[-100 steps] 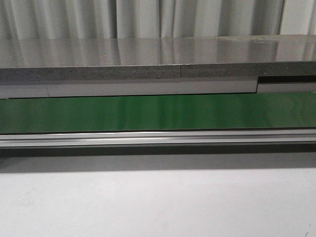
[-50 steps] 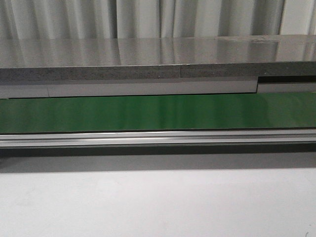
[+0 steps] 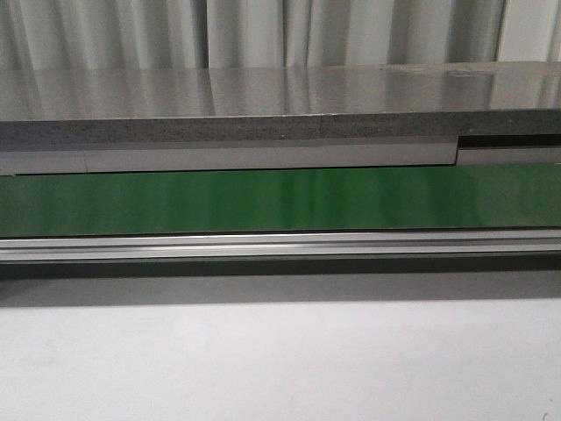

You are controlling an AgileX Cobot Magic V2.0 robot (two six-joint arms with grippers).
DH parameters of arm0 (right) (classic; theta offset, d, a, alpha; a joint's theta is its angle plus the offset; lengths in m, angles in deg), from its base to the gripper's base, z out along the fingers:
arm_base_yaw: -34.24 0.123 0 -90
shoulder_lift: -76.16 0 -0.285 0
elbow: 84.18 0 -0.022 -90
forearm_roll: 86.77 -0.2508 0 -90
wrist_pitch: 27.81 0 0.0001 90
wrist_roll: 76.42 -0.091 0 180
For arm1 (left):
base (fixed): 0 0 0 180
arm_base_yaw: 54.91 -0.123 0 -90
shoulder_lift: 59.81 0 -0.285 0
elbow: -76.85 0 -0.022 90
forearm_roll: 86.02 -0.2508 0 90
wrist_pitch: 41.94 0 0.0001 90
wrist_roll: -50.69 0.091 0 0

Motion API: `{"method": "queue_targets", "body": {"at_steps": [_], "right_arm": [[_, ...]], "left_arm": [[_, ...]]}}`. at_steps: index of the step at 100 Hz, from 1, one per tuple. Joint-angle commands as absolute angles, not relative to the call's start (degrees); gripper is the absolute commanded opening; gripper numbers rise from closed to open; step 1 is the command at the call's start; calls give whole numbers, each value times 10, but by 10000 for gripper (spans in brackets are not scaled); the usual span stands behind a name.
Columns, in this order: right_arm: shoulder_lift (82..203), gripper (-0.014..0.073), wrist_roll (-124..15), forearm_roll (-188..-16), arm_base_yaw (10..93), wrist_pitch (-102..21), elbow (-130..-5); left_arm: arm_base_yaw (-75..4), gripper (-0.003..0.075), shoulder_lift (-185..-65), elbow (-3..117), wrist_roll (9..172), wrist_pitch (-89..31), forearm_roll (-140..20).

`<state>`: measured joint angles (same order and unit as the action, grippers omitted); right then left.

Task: Move button from left to right
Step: 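Lower the left gripper and close it around the button's black body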

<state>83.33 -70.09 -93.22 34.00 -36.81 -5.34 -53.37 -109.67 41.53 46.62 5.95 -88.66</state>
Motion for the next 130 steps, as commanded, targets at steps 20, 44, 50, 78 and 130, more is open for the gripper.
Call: {"method": "queue_targets", "body": {"at_steps": [20,44,50,78,130], "right_arm": [[823,-67,-702,-931,336,-319,-62],[823,-67,-702,-931,336,-319,-62],[823,-67,-702,-931,336,-319,-62],[823,-67,-702,-931,336,-319,-62],[823,-67,-702,-931,336,-319,-62]], "left_arm": [[-535,617,-1115,461,461,47,-901],[-538,617,-1217,564,448,96,-962],[-551,617,-1249,591,447,96,-966],[-680,617,-1401,667,491,99,-960],[-783,617,-1597,681,546,60,-845]]}}
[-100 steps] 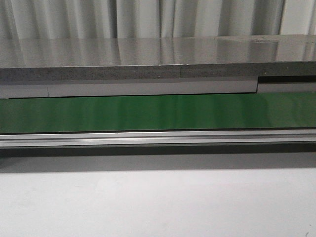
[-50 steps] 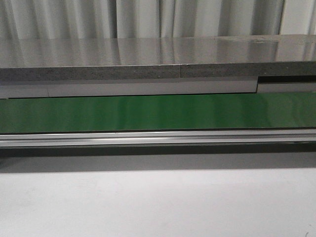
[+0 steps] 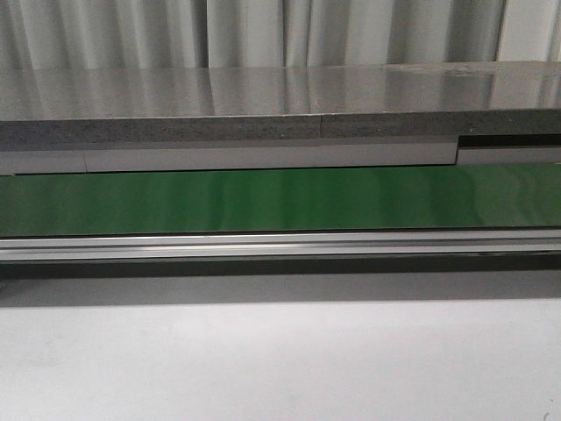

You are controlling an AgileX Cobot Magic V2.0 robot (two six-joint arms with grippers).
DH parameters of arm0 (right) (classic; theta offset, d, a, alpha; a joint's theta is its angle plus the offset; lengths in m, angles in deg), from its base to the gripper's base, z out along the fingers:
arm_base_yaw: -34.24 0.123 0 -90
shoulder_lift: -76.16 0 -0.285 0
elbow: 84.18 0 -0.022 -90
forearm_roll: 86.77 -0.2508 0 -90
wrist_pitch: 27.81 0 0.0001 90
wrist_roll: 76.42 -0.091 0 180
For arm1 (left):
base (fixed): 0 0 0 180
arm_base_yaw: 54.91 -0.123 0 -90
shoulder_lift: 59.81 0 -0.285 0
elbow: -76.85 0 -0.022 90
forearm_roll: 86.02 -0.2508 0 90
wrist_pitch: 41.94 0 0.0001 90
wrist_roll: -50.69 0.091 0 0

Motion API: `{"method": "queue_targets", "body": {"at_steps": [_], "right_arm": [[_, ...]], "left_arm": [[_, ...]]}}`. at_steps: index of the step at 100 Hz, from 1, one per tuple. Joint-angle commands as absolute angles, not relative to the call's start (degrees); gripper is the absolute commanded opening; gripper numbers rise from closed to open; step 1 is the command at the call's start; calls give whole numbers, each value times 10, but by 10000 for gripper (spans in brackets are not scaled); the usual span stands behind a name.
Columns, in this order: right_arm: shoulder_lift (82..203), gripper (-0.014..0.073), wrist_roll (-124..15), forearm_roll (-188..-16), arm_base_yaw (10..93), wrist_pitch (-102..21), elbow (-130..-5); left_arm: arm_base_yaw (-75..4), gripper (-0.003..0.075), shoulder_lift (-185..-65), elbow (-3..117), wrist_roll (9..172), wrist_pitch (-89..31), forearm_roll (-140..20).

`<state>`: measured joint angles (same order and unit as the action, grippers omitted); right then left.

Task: Move button from left to right
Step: 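Lower the left gripper and close it around the button's black body, then lift the button with the left gripper and lower it onto the belt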

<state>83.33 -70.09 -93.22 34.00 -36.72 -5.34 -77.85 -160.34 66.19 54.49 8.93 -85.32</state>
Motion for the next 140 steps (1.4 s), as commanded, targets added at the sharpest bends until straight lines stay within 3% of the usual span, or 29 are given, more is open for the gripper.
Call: {"method": "queue_targets", "body": {"at_steps": [1,68,140], "right_arm": [[823,-67,-702,-931,336,-319,-62],[823,-67,-702,-931,336,-319,-62],[823,-67,-702,-931,336,-319,-62]], "left_arm": [[-783,617,-1599,681,546,59,-845],[-792,617,-1671,686,547,-5,-840],[-792,617,-1758,721,562,4,-825]]}}
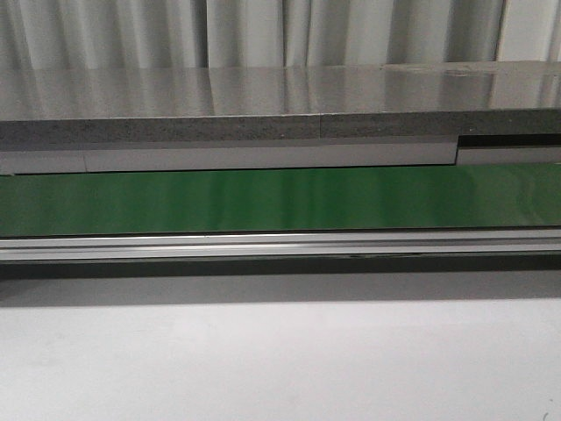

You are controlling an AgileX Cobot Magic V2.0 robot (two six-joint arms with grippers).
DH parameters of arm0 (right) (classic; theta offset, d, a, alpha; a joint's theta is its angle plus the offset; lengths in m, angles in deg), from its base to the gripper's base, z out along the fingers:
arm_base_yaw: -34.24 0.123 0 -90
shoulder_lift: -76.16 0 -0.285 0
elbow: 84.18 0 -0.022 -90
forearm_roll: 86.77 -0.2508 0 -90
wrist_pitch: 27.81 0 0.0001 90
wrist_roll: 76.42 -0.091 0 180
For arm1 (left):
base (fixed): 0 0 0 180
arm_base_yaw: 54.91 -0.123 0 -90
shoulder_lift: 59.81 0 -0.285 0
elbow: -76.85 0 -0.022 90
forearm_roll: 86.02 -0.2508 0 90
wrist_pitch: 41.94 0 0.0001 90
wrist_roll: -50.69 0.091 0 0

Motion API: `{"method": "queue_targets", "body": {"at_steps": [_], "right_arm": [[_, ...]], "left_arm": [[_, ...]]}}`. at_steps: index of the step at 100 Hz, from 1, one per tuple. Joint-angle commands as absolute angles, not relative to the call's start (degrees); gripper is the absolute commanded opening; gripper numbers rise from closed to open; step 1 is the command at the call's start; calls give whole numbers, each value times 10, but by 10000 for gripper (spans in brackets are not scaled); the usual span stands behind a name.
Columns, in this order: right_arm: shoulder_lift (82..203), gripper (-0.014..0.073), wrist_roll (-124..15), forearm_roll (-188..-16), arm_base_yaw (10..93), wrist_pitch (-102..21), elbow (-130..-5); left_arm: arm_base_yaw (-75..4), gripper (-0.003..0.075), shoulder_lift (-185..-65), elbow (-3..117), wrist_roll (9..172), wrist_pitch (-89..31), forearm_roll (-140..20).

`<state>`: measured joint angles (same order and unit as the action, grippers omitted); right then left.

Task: Move button from left to right
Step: 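Lift the button with the left gripper and lower it onto the belt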

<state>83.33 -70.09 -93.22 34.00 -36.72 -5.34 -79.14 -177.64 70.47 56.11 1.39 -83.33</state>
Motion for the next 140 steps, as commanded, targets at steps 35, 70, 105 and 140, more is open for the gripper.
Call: {"method": "queue_targets", "body": {"at_steps": [35,70,105,140], "right_arm": [[823,-67,-702,-931,336,-319,-62],[823,-67,-702,-931,336,-319,-62],[823,-67,-702,-931,336,-319,-62],[823,-67,-702,-931,336,-319,-62]], "left_arm": [[-791,480,-1763,721,562,3,-819],[-791,45,-1759,735,562,37,-809],[-791,-20,-1680,803,562,100,-787],[-712,-20,-1650,804,608,118,-739]]}}
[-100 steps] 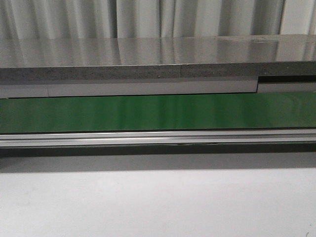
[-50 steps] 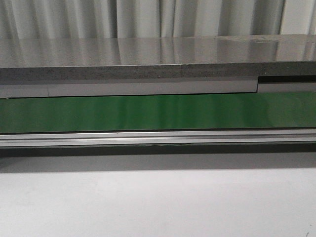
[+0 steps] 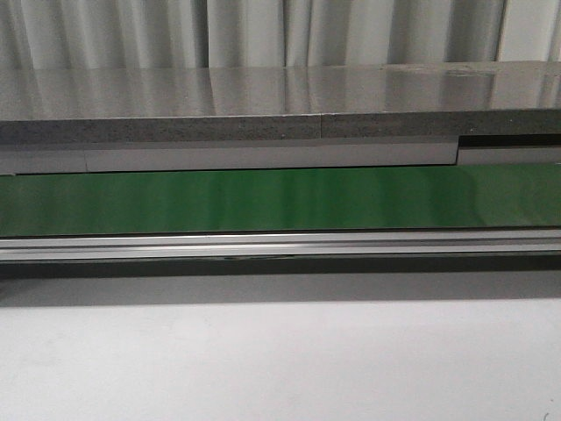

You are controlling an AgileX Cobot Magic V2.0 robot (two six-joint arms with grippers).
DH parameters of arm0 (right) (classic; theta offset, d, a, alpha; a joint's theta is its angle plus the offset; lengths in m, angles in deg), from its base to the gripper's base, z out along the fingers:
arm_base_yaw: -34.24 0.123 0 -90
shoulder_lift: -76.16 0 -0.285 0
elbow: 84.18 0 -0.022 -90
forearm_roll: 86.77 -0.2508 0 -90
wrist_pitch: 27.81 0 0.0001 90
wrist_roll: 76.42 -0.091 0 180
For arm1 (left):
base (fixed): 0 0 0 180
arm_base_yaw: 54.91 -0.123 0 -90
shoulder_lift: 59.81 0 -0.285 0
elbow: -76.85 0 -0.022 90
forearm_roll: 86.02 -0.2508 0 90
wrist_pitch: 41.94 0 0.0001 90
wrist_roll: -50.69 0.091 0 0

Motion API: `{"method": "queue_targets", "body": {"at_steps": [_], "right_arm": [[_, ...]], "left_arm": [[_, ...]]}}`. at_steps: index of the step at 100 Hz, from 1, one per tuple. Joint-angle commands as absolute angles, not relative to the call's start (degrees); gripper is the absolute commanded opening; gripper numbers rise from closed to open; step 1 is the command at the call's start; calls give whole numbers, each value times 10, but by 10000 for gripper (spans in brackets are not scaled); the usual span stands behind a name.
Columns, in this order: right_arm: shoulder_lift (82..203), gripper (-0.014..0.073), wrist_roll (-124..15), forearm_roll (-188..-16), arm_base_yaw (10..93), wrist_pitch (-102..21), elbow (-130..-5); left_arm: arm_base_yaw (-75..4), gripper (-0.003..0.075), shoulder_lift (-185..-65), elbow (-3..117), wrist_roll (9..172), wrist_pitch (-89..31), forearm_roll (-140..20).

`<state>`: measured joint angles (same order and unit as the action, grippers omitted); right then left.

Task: Move button from left to right
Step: 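Lift the button with the left gripper and lower it onto the belt, then open the left gripper to release the button and raise it away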

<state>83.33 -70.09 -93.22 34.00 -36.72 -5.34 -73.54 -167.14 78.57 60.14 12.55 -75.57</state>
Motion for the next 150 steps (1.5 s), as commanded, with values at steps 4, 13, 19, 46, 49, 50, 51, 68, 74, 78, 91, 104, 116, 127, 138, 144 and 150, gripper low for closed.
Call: {"method": "queue_targets", "body": {"at_steps": [4,13,19,46,49,50,51,68,74,78,91,104,116,127,138,144,150], "right_arm": [[823,-67,-702,-931,336,-319,-62],[823,-67,-702,-931,336,-319,-62],[823,-67,-702,-931,336,-319,-62],[823,-67,-702,-931,336,-319,-62],[823,-67,-702,-931,336,-319,-62],[823,-67,-702,-931,336,-319,-62],[823,-67,-702,-931,336,-319,-62],[823,-67,-702,-931,336,-319,-62],[823,-67,-702,-931,336,-319,-62],[823,-67,-702,-931,336,-319,-62],[823,-67,-702,-931,336,-319,-62],[823,-67,-702,-931,336,-319,-62],[823,-67,-702,-931,336,-319,-62],[823,-67,-702,-931,336,-319,-62],[823,-67,-702,-931,336,-319,-62],[823,-67,-702,-931,336,-319,-62],[823,-67,-702,-931,336,-319,-62]], "left_arm": [[-701,-20,-1653,804,608,120,-743],[-679,-20,-1661,804,609,123,-750],[-671,-20,-1665,803,609,124,-752],[-659,-12,-1686,801,609,134,-754],[-659,1,-1688,801,609,138,-753],[-659,11,-1688,801,609,138,-753],[-659,17,-1689,801,609,139,-753],[-659,302,-1691,801,609,144,-747],[-659,424,-1691,801,609,145,-747],[-659,505,-1691,801,609,145,-747],[-659,627,-1690,801,609,145,-745],[-658,630,-1680,801,609,152,-741],[-658,629,-1657,801,609,155,-739],[-658,629,-1622,801,610,156,-731],[-653,629,-1577,800,626,152,-720],[-647,629,-1551,792,631,140,-715],[-635,629,-1520,776,638,122,-713]]}}
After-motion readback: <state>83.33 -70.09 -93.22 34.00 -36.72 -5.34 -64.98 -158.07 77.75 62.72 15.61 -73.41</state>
